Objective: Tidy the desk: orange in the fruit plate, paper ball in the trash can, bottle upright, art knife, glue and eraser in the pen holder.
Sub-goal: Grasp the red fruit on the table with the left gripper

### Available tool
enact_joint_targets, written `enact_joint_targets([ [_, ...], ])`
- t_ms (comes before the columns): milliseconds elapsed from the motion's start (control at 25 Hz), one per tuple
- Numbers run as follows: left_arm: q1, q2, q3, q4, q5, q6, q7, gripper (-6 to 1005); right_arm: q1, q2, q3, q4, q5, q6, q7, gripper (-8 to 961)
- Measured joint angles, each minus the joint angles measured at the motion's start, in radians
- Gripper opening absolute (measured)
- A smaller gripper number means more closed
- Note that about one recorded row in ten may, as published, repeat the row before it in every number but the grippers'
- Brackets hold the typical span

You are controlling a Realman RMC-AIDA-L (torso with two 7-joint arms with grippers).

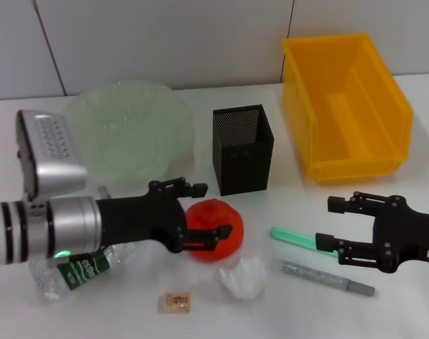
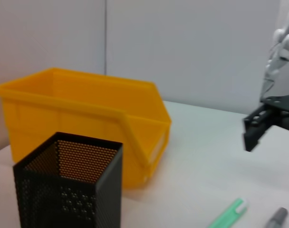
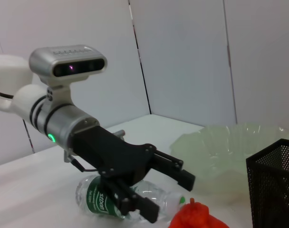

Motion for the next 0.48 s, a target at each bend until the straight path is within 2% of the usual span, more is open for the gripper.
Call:
enact_joint_targets([
  [240,-0.024,0.000,0.117,-0.007,-0.082,-0.145,-0.006,862,-0.010,0.000,0.021,-0.004,0.000,-0.014,-0.004,737],
  [480,-0.039,-0.001,0.136,-0.022,-0.083,-0.170,-0.008,861,-0.010,0.000,0.022,-0.019,0.000,-0.014,-0.005,737],
])
